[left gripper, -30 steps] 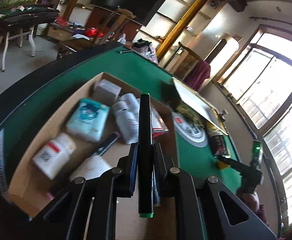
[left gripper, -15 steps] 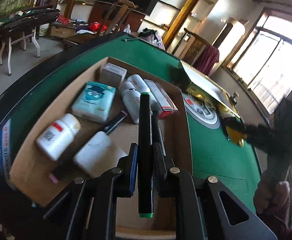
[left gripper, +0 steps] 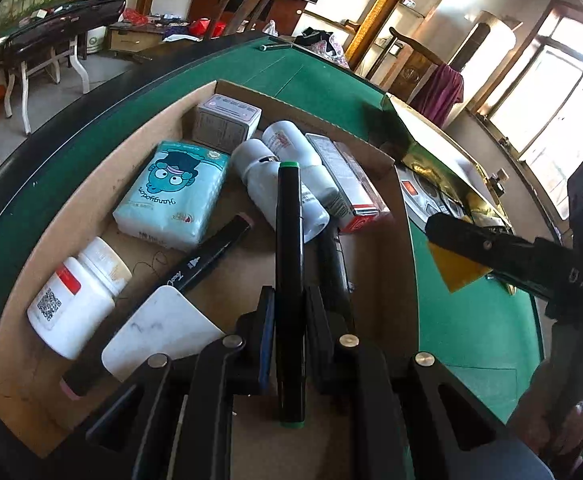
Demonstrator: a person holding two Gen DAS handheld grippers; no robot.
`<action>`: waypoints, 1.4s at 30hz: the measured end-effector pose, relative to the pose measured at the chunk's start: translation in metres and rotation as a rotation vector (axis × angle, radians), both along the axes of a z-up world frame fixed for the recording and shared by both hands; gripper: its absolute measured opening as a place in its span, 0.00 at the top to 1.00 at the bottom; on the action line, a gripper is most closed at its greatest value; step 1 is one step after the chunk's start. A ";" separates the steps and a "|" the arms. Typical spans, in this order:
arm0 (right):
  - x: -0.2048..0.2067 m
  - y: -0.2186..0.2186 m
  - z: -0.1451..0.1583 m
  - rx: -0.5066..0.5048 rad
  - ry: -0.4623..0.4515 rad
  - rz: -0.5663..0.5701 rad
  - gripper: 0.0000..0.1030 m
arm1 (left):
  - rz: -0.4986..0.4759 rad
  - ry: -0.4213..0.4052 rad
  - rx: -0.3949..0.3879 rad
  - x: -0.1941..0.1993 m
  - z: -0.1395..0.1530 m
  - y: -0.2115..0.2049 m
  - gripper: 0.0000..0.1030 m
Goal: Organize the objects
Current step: 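Carry the marker and the yellow tin over the cardboard tray, then lower the marker and tin into the tray and open both grippers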
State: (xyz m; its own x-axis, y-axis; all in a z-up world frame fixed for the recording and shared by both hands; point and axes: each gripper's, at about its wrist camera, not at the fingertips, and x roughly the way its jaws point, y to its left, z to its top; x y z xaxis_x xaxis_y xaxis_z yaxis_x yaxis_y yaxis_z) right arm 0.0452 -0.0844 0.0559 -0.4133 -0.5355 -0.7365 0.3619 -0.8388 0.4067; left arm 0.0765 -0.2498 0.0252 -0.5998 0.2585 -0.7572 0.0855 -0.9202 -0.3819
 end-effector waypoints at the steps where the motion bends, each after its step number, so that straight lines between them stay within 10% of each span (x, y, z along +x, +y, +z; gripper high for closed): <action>1: -0.003 -0.001 -0.001 0.002 -0.001 0.003 0.57 | -0.001 -0.002 0.004 0.000 0.000 0.000 0.86; 8: -0.014 -0.012 -0.004 0.006 0.003 0.019 0.57 | 0.025 0.017 0.065 0.012 0.006 -0.012 0.85; 12: -0.015 -0.016 -0.010 0.012 -0.016 0.035 0.57 | 0.060 0.081 0.084 0.024 0.024 -0.023 0.48; 16: -0.017 -0.020 -0.014 0.022 -0.019 0.043 0.57 | 0.108 0.144 0.088 0.040 0.045 -0.036 0.33; 42: -0.018 -0.063 -0.026 0.294 0.021 0.066 0.58 | 0.153 0.185 0.231 0.047 0.034 -0.076 0.28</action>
State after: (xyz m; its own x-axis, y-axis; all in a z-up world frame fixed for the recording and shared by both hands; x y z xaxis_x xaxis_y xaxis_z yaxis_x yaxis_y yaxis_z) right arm 0.0271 -0.1477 0.0301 -0.4010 -0.3268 -0.8558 0.4257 -0.8937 0.1418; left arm 0.1239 -0.3255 0.0594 -0.7669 0.3071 -0.5636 0.1258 -0.7891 -0.6012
